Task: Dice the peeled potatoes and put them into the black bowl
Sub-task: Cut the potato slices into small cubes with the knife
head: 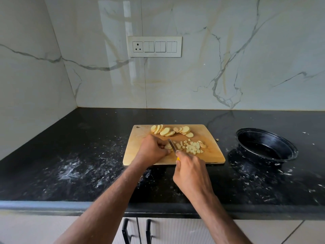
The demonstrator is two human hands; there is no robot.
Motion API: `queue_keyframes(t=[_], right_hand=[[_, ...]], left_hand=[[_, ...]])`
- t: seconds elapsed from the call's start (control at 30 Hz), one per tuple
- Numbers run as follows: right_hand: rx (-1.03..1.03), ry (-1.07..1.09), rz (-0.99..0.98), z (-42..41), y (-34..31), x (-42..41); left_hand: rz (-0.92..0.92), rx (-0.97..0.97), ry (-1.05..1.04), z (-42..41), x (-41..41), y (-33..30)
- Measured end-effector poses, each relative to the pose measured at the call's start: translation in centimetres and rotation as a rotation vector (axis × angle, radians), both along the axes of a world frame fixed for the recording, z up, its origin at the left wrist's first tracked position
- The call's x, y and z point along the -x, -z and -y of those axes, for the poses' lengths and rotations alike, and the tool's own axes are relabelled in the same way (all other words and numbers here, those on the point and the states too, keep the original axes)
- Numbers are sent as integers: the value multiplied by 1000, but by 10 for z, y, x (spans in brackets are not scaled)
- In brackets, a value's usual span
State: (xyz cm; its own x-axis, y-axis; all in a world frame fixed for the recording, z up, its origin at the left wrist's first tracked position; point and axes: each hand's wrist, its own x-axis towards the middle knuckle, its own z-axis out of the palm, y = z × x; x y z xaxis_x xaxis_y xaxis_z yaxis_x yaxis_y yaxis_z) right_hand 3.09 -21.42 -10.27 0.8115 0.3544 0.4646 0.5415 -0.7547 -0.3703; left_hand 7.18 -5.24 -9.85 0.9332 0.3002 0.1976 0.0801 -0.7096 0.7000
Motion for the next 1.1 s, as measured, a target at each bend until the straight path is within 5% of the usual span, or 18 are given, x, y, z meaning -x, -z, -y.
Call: queue_keyframes(t=[0.87, 1.1], right_hand=[[106, -76, -35, -9, -3, -15], [179, -76, 10, -9, -4, -10]], left_hand=[[-107, -13, 111, -8, -14, -13], [-58, -1, 8, 2, -7, -8]])
